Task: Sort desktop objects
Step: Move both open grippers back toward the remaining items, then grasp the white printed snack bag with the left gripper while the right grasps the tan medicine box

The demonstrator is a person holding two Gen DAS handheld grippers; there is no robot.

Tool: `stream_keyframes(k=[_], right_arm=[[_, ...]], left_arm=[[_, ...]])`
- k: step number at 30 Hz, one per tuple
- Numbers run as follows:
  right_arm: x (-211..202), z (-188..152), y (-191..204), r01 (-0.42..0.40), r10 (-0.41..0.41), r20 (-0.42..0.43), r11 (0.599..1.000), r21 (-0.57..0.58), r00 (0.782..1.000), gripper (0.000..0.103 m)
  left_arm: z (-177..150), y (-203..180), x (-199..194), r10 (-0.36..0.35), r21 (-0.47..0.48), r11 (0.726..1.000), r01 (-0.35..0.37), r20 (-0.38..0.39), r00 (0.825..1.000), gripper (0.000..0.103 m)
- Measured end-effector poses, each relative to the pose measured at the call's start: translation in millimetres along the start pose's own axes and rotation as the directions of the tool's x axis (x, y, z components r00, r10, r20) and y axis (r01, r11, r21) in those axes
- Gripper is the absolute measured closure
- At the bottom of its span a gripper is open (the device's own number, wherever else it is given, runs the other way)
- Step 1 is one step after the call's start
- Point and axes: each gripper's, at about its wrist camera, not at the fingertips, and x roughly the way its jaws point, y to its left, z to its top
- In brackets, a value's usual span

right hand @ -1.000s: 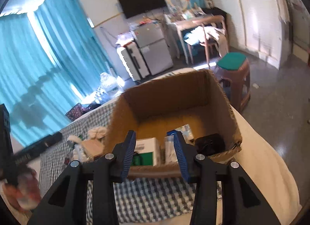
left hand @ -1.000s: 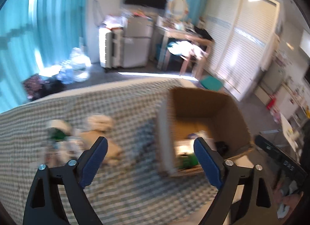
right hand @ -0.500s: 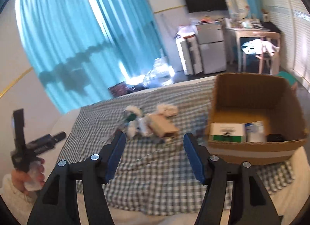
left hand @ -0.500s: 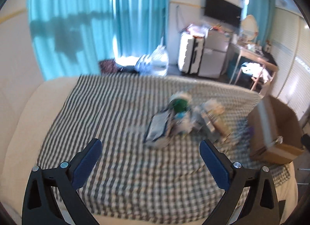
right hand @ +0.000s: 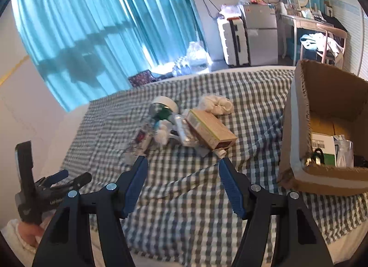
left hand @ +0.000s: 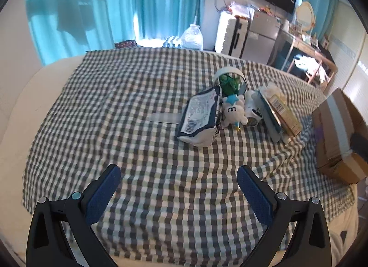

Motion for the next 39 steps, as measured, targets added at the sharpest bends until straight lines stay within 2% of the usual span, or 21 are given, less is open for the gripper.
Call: stream_keyframes(k=[4, 8, 10, 14, 16, 20, 23, 25, 27, 29, 30, 33, 36, 39], right_arm=[[39.9, 10.0, -7.5, 0.086, -0.088, -0.082, 0.996, -0.026, 0.993, 0.039], [77.5, 15.5, -17.7, 0.123, -0.131, -0.132, 0.99, -0.063, 0.983, 0.039], [95.7, 18.4, -22.5, 0.153, -0.161, -0.144, 0.986, -0.07, 0.976, 0.039], [121.4, 24.2, -24.6, 0.139, -0.15, -0.164, 0.988, -0.074, 0.975, 0.039], [132.0, 26.1, -20.1, 0.142, -0.16, -0.168, 0.983, -0.113, 0.973, 0.04], [157.2, 24.8, -9.2, 0.232, -0.279, -0.173, 0.94, -0.251, 0.945, 0.04], [173.8, 26.4, -11.6, 0.236, -0.291, -0.195, 0.935, -0.265, 0.936, 0.043], [181.9, 28.3, -14.1, 0.239, -0.296, -0.211, 0.936, -0.258, 0.931, 0.048], [183.0, 31.6, -15.5, 0.25, -0.304, -0.204, 0.935, -0.252, 0.931, 0.052], [179.0, 34.6, -20.4, 0.236, -0.279, -0.209, 0.95, -0.206, 0.937, 0.055], [174.2, 36.1, -24.3, 0.226, -0.259, -0.206, 0.959, -0.17, 0.944, 0.059], [155.3, 38.0, -31.9, 0.204, -0.219, -0.176, 0.974, -0.096, 0.96, 0.066], [131.3, 38.7, -36.8, 0.184, -0.189, -0.152, 0.982, -0.043, 0.97, 0.07], [109.9, 36.9, -45.6, 0.124, -0.114, -0.153, 0.99, 0.06, 0.982, 0.073]], left_arm=[[13.5, -9.6, 33.4, -0.004, 0.019, 1.0, 0.004, -0.013, 1.0, 0.0], [26.1, -18.4, 67.9, 0.006, 0.027, 1.0, -0.005, -0.025, 1.0, 0.0], [31.3, -22.9, 84.2, 0.041, 0.032, 0.999, -0.04, -0.024, 0.999, 0.0], [40.5, -26.4, 110.9, 0.049, 0.023, 0.999, -0.048, -0.043, 0.998, 0.0], [43.0, -28.1, 120.3, 0.035, 0.024, 0.999, -0.034, -0.051, 0.998, 0.0], [45.3, -33.9, 139.1, 0.05, 0.054, 0.997, -0.047, -0.058, 0.997, 0.0], [48.9, -36.4, 152.4, 0.049, 0.056, 0.997, -0.046, -0.057, 0.997, 0.0], [48.7, -36.9, 156.7, 0.049, 0.049, 0.998, -0.046, -0.064, 0.997, 0.011], [48.9, -39.8, 160.4, 0.039, 0.058, 0.998, -0.034, -0.087, 0.995, 0.044], [48.1, -43.7, 160.7, 0.017, 0.065, 0.998, -0.011, -0.096, 0.995, 0.064], [47.2, -43.7, 158.5, 0.008, 0.071, 0.997, -0.001, -0.091, 0.996, 0.07], [45.1, -39.2, 147.7, -0.035, 0.068, 0.997, 0.041, -0.097, 0.995, 0.082], [43.6, -34.6, 128.6, -0.049, 0.064, 0.996, 0.055, -0.081, 0.996, 0.084], [38.8, -27.6, 108.1, -0.082, 0.033, 0.996, 0.084, -0.077, 0.994, 0.084]])
